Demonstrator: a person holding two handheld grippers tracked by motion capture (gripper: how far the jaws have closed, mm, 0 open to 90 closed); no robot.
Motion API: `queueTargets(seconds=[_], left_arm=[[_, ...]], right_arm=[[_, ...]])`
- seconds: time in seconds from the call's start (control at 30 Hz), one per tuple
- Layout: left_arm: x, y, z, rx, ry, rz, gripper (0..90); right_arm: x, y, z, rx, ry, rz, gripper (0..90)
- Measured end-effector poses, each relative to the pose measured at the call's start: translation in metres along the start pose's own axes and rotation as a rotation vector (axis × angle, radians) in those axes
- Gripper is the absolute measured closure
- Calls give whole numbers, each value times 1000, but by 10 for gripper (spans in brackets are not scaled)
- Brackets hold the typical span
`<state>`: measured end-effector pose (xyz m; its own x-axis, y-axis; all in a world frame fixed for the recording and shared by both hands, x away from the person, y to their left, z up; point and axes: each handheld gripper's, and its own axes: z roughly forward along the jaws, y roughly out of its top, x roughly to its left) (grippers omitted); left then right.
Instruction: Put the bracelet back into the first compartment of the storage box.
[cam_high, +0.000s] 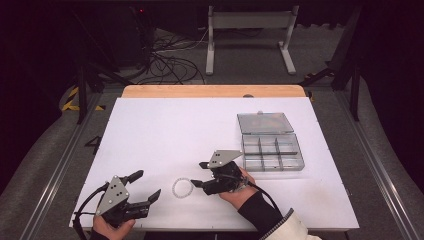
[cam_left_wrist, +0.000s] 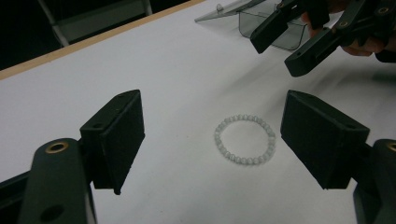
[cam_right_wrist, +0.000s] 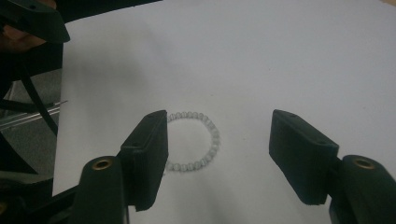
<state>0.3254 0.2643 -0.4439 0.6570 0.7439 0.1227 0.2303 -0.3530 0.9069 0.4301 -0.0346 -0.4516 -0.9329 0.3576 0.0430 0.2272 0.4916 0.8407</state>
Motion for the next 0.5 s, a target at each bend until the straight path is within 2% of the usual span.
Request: queueTargets(seconds=[0.5], left_arm=[[-1, 0, 0, 3, -7, -6, 224]], right_arm=[[1, -2, 30, 12, 11, 2, 397]])
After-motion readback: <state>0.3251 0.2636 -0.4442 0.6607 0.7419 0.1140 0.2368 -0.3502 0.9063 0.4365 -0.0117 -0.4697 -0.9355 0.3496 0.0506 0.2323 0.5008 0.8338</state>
